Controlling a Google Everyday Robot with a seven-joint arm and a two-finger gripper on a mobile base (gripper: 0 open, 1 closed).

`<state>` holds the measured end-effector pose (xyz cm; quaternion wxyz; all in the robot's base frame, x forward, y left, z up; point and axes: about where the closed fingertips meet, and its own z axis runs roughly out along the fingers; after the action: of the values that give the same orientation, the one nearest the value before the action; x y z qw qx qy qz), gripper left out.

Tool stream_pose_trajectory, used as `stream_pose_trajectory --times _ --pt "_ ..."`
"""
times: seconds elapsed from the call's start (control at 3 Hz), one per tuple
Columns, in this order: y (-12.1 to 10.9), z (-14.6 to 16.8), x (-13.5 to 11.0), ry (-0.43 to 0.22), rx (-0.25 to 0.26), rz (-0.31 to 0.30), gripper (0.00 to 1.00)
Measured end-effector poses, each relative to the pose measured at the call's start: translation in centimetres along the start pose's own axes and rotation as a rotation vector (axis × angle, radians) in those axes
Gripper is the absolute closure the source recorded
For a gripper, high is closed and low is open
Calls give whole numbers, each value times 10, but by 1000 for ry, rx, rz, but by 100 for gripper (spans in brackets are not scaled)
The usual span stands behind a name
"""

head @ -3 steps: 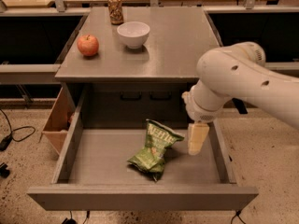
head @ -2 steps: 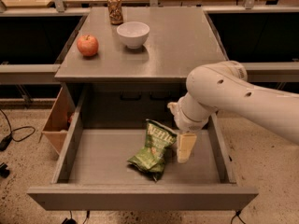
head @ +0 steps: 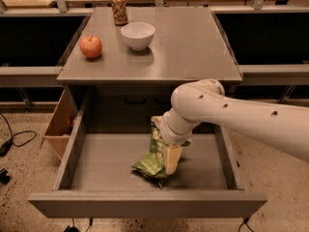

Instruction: Pick green jalapeno chip bag from top drawer and place on counter

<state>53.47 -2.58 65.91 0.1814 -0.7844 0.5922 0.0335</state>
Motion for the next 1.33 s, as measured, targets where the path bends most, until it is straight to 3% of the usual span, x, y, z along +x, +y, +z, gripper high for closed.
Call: stream_pose_trajectory --times 0.33,0.67,1.0,1.33 --pt "2 31 -2 -18 -33 8 19" --pt "3 34 -2 -20 -37 9 42" --pt "2 29 -7 -18 -33 2 73" --pt "-6 -18 -15 11 1 -4 96"
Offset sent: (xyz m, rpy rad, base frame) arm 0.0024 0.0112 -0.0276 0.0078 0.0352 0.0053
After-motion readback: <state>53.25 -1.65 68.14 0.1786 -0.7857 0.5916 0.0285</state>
